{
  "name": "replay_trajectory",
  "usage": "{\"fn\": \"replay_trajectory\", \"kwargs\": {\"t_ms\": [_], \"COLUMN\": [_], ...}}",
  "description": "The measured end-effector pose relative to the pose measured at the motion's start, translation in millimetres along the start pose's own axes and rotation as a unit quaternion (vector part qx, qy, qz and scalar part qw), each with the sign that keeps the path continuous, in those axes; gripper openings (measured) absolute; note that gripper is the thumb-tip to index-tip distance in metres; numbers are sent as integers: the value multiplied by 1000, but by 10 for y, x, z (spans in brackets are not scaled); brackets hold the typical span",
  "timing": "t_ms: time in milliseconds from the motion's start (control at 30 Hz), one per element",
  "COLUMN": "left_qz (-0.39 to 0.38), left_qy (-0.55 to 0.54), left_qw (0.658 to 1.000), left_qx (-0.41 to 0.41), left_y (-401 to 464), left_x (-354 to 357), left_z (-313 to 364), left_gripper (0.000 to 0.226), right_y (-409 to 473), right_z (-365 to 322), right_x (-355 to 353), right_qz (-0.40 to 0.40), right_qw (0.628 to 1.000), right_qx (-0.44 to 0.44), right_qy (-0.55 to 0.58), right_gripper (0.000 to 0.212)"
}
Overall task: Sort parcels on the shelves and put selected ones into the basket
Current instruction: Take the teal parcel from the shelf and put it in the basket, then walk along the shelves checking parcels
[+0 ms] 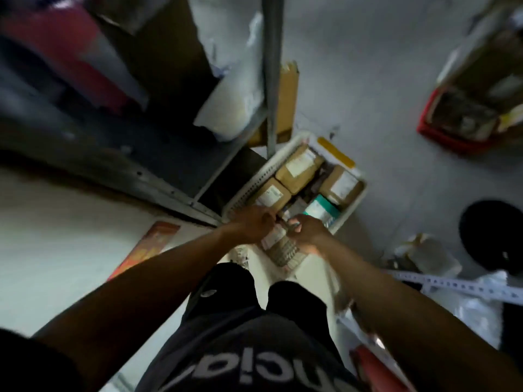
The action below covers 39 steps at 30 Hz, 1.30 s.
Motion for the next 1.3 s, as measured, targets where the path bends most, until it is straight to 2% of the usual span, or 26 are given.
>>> {"fn": "replay_trajectory", "kwargs": {"t_ms": [67,167,300,467,667,833,1000,1167,1300], "left_qz": [50,156,274,412,525,602,664,707,707], "left_qy": [-33,-81,-112,-179,-194,-223,-240,-244,-265], "left_qw": [997,981,946,864,766,650,497,343,254], "left_qx": [-39,-80,-134,-228,-316,-407,-504,-568,-604], "left_y": [-397,-1128,-2068,-3458,-5259,-6955,-8357,-9161,-9408], "left_x": [-133,-294,-351,-80,644,1622,2706,3636,4305], "left_z": [-23,-106,-330,-799,-1124,-1168,-900,-446,-178], "left_gripper": [35,26,23,22,25,23,21,22,22], "right_y": [-218,-572,-919,-1543,-2801,-4100,-5211,-6071,-6560], "right_z": [-240,-551,-921,-1482,-1784,-1591,-1098,-511,98], "right_x": [-14,121,478,1506,3301,4854,6071,6962,7413], "right_qz": [-12,-34,-58,-110,-193,-262,-344,-408,-455], "right_qw": [998,981,954,909,823,724,634,536,464], "right_qx": [-58,-134,-185,-267,-374,-455,-481,-499,-497], "right_qy": [-29,-138,-227,-300,-381,-447,-498,-546,-574], "right_gripper": [21,36,16,35,26,34,36,36,29]}}
Point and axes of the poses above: each hand's wrist, its own y-axis towards the middle knuckle, its own x-axis out of the palm, z = x × y, the point moved 10 cm from there along y, towards the middle knuckle, and after that the axes turned 11 degrees about x, right-handed, at the moved point
